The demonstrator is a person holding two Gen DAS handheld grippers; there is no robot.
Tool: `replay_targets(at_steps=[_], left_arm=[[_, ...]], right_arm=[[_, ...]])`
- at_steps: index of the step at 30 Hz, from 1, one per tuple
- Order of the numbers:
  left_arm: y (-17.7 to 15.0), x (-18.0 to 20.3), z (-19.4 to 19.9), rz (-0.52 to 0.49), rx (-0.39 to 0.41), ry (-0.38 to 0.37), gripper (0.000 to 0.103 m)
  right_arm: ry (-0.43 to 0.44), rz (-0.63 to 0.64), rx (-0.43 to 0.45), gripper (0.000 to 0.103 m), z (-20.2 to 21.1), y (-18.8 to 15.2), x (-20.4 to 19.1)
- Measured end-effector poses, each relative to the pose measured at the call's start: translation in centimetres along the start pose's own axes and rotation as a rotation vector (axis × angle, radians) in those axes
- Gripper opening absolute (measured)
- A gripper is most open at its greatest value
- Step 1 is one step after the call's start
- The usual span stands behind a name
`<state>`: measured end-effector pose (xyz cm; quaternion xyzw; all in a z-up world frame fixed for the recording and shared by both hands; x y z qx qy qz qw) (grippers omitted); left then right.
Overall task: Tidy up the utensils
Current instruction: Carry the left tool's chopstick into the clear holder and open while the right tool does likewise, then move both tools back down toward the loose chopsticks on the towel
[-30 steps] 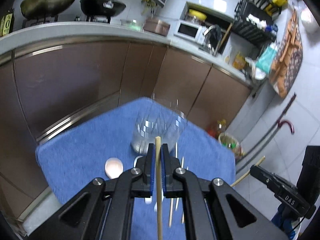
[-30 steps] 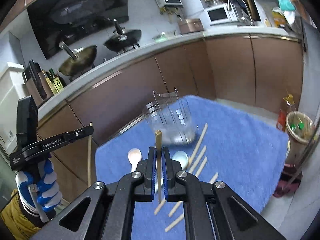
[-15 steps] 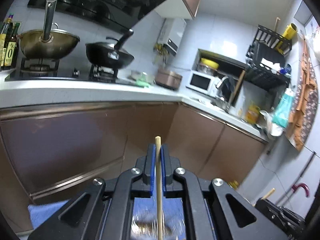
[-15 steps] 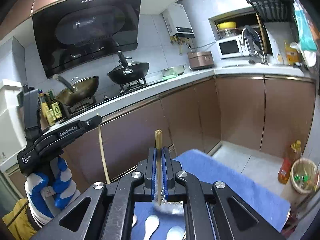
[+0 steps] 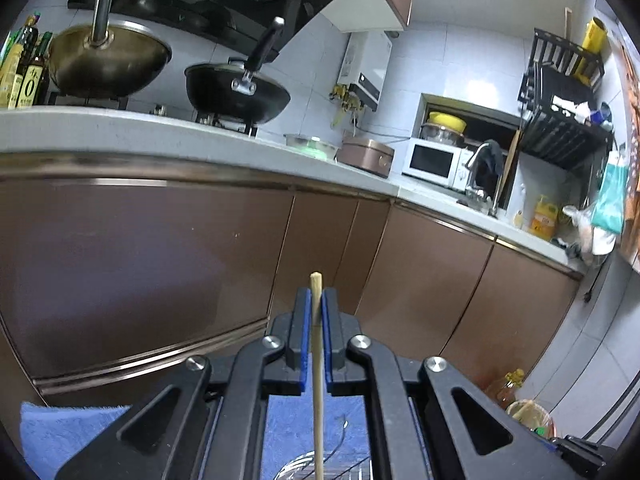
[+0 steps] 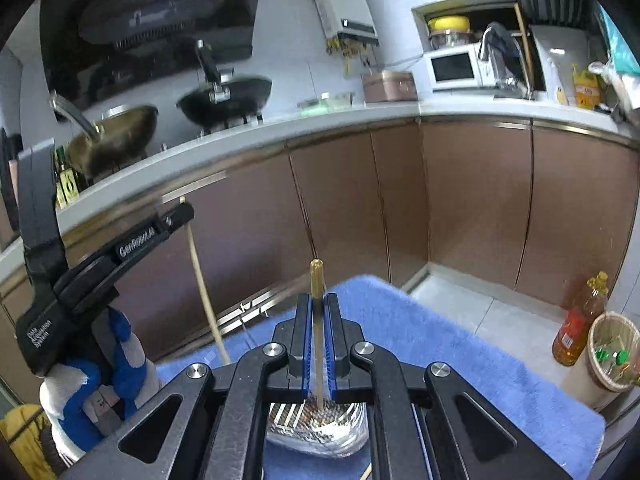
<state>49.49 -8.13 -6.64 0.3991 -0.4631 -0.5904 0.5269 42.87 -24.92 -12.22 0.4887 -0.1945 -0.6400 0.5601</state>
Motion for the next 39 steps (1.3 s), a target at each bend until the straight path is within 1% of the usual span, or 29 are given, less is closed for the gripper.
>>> replay_targets(at_steps=[3, 5, 6, 7, 10, 15, 17, 18, 23, 26, 32, 37, 39], left_arm=[[-1.6, 0.3, -0.2, -0.010, -0.013, -0.005, 0.008], [-2.1, 0.5, 0.0, -0.025, -0.015, -0.008, 0.018], [-2.2, 0.6, 0.2, -0.027, -0.016, -0.016, 0.026], [-2.2, 0.6, 0.5, -0.030, -0.017, -0.020, 0.028], [-1.7, 0.7, 1.9, -0.056, -0.013, -0.021, 0.028], [0.5, 0.3, 5.9, -0.070, 0.021, -0.041, 0.029], [1.4, 0.0, 7.8, -0.068, 0.032, -0.049, 0.031], [1.8, -0.1, 8.4, -0.068, 0.030, -0.054, 0.034], [3.1, -0.6, 13.0, -0.095, 0.024, -0.065, 0.035], [3.5, -1.0, 15.3, -0.086, -0.007, -0.100, 0.038], [2.7, -0.7, 19.2, -0.119, -0.065, -0.148, 0.038], [0.2, 0.5, 21.6, -0.150, -0.139, -0.214, 0.038], [-1.2, 1.3, 22.3, -0.159, -0.182, -0.251, 0.038]], right_arm=[[-0.008, -0.006, -0.022, 0.007, -0.8, -1.0, 0.7], [-0.011, -0.011, -0.024, 0.016, -0.6, -1.1, 1.0], [-0.012, -0.013, -0.019, 0.024, -0.3, -1.0, 1.0], [-0.011, -0.014, -0.014, 0.028, 0.0, -0.8, 1.1], [-0.012, -0.015, 0.011, 0.030, 1.7, -0.1, 0.8], [-0.019, -0.020, 0.066, 0.031, 6.0, 1.4, 0.0], [-0.022, -0.021, 0.086, 0.031, 7.9, 1.7, -0.3], [-0.023, -0.023, 0.097, 0.031, 9.0, 1.9, -0.5], [-0.028, -0.033, 0.124, 0.031, 13.2, 1.9, -1.1], [-0.033, -0.047, 0.129, 0.031, 15.4, 1.5, -1.3], [-0.045, -0.090, 0.138, 0.031, 19.3, 0.1, -1.0], [-0.053, -0.111, 0.143, 0.031, 21.9, -1.3, -0.8], [-0.057, -0.122, 0.143, 0.031, 22.8, -2.0, -0.8]])
Point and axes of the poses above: each gripper's, at about its wrist camera, not at the fingertips, and z roughly against the way its jaws point, x to its right, y to its top, the point moved 7 cm from there along -z, roughly the way its jaws point, and after that the axes turned 14 degrees about -z, right-handed, at the moved point
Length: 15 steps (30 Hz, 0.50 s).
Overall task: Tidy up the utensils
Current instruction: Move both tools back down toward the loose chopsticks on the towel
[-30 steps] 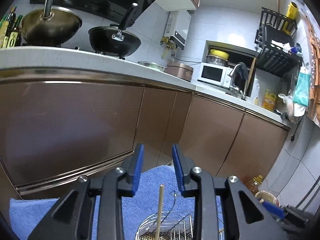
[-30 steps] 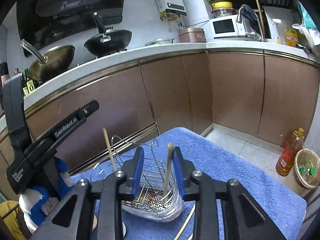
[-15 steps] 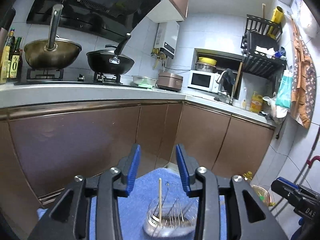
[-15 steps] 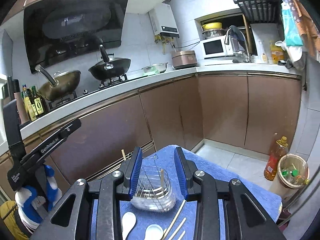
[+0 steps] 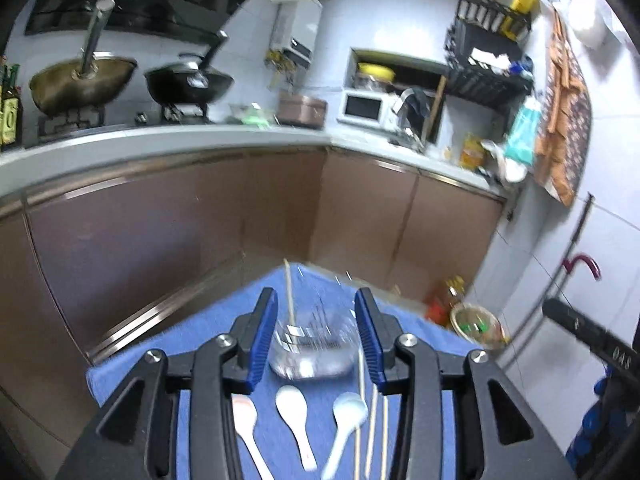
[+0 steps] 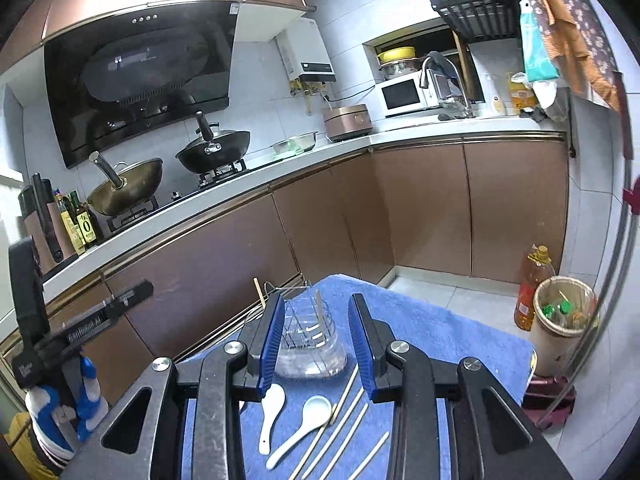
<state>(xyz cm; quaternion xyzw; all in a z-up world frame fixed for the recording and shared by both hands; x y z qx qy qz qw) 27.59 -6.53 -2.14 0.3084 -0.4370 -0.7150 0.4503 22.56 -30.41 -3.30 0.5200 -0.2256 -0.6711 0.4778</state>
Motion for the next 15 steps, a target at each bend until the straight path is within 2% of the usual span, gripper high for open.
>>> replay_targets(at_steps=[5, 9, 15], left_arm=[[-3.3, 2.9, -0.2, 0.001, -0.101, -0.114, 0.038], [-5.5, 5.2, -0.9, -0.032, -0.172, -0.172, 0.038], [-9.3, 7.9, -3.4, -0.039, -0.316, -0.268, 0.037]], right_arm=[[-0.018, -0.024, -0.024, 0.031, 1.3, -1.5, 1.0], [-0.044, -0.055, -0.063, 0.031, 1.4, -2.8, 2.4], [-0.092, -0.103, -0.169, 0.031, -0.4, -5.5, 4.8]])
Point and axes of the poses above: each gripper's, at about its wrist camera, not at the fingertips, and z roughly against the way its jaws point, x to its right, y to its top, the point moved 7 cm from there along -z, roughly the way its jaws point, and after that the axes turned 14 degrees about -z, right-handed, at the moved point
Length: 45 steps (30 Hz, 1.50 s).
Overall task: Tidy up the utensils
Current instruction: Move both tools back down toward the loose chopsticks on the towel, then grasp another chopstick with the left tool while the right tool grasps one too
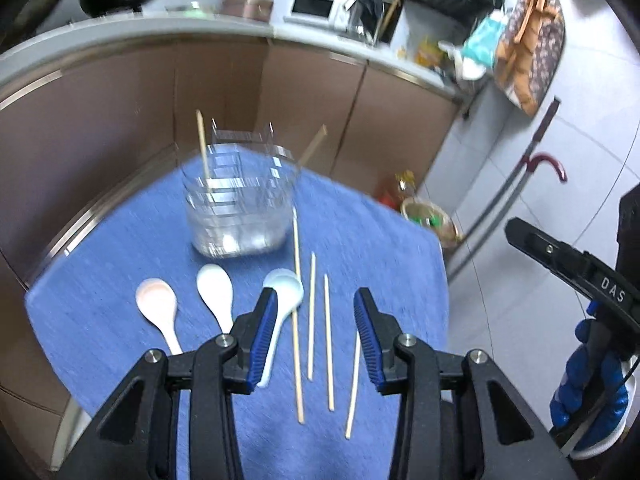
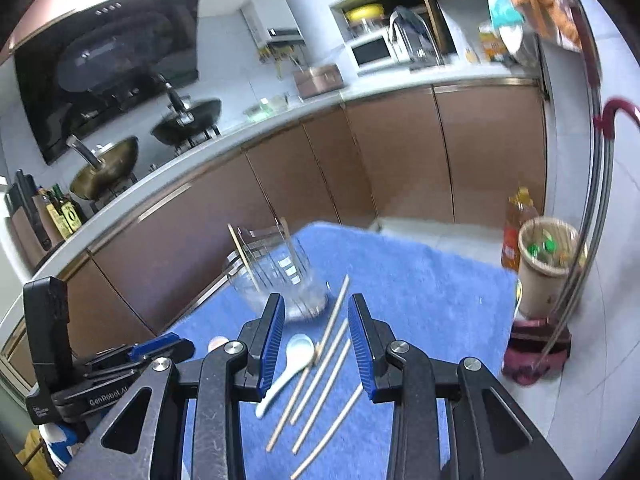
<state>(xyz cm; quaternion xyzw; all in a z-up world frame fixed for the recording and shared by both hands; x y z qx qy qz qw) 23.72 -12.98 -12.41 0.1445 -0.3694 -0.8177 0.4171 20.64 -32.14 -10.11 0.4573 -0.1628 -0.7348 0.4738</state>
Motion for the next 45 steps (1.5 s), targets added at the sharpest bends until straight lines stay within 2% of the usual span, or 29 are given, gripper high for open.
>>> replay_targets(at_steps=[11, 17, 30, 36, 45], left_arm=[[-4.0, 0.0, -6.9, 0.056, -0.201, -0.092, 0.033], [-5.2, -0.1, -9.7, 0.074, -0.267, -0.107, 0.030], [-6.4, -0.9, -14.2, 0.110, -0.352, -0.114, 0.021], [-6.6, -1.1, -15.7, 0.113, -0.383, -0.109, 0.021], [-6.6, -1.3, -18.0, 0.090, -0.423, -0.055, 0.021]], right_arm=[[-0.050, -0.068, -0.247, 0.031, -6.8, -4.9, 3.4], [-0.076, -0.084, -0.329, 0.031, -9.2, -7.0, 4.7], [-0.116, -0.089, -0.420, 0.028, -12.9, -8.8, 6.3], [-0.130, -0.089, -0.444, 0.026, -14.4, -9.0, 6.8], [-0.168, -0.089, -0.477, 0.021, -16.4, -8.9, 7.3]])
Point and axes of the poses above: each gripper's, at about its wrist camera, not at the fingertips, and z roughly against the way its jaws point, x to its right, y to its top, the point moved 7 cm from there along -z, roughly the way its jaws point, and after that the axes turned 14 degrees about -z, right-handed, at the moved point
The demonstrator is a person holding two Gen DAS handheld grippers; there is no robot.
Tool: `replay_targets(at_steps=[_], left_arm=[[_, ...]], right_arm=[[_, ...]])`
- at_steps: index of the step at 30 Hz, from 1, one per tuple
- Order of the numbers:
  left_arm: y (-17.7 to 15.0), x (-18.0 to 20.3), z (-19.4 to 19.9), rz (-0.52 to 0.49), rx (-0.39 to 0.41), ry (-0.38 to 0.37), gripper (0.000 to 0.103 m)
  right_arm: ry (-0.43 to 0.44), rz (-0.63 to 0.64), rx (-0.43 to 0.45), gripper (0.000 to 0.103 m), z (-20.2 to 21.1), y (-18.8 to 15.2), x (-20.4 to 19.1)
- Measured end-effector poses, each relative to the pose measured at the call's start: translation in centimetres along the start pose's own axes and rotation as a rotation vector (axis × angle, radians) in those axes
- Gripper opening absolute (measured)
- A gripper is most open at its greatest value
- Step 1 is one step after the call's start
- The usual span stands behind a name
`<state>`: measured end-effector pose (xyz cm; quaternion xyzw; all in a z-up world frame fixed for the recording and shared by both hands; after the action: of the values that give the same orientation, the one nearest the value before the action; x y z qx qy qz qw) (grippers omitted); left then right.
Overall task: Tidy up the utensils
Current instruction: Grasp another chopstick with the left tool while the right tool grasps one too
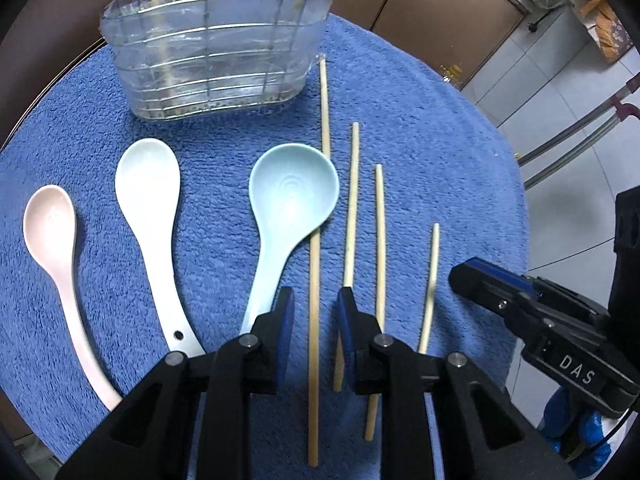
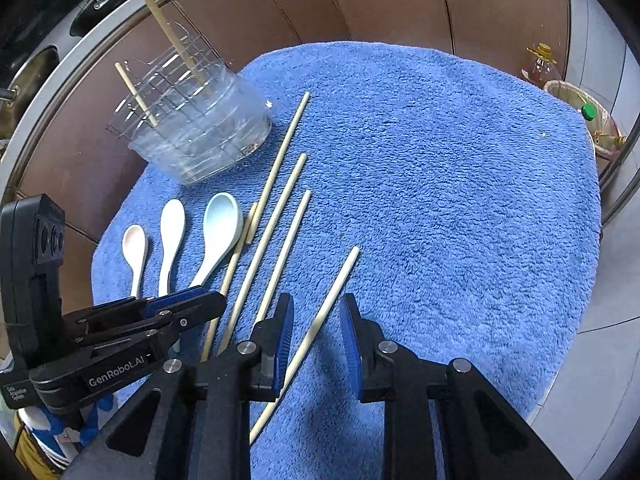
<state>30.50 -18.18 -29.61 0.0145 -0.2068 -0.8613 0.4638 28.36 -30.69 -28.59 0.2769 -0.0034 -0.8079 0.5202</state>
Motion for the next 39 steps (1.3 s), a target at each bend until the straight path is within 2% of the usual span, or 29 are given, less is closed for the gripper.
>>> replay_targets(at_steps=[12, 16, 19, 26, 27, 34, 39], left_arm=[[1.0, 0.6, -1.3, -0.004, -0.024, 0.015, 0.020], [1.0, 0.8, -1.5, -0.012, -0.041, 0.029, 0.020], [1.1, 0.7, -1.5, -0.027, -0.055, 0.061, 0.014], [1.6, 1.3, -2.1, -0.037, -0.071, 0.097, 0.007], [1.7, 1.4, -2.2, -0.040, -0.073, 0.097, 0.005], [1.9, 2.2, -2.6, -0.060, -0.075, 0.088, 0.004], [1.5, 2.5, -2.2, -0.077, -0.057, 0.071, 0.004]], right_arm=[[-0.071, 0.022, -0.037, 0.018, -2.4, 0.9, -0.4], [-0.100, 0.036, -0.043, 0.014, -3.1, 0.8, -0.6], [-0.112, 0.042, -0.042, 0.012, -3.4, 0.9, -0.8], [-0.125, 0.056, -0.036, 0.011, -3.6, 0.8, -0.9], [-0.126, 0.057, -0.036, 0.011, -3.7, 0.8, -1.0], [-0.101, 0.038, -0.034, 0.009, -3.3, 0.8, -0.5], [-0.053, 0.028, -0.029, 0.007, -2.5, 0.6, 0.0]])
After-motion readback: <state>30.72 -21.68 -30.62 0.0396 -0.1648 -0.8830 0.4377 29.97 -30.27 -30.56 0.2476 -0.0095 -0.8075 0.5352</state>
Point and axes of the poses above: each gripper's, at about its wrist camera, not at the fingertips, and z roughly against the way its jaws point, x to its right, y to its top, the point moved 7 cm from there along -z, roughly the way its jaws point, and after that the axes turned 14 degrees about -z, right-handed, at the moved point
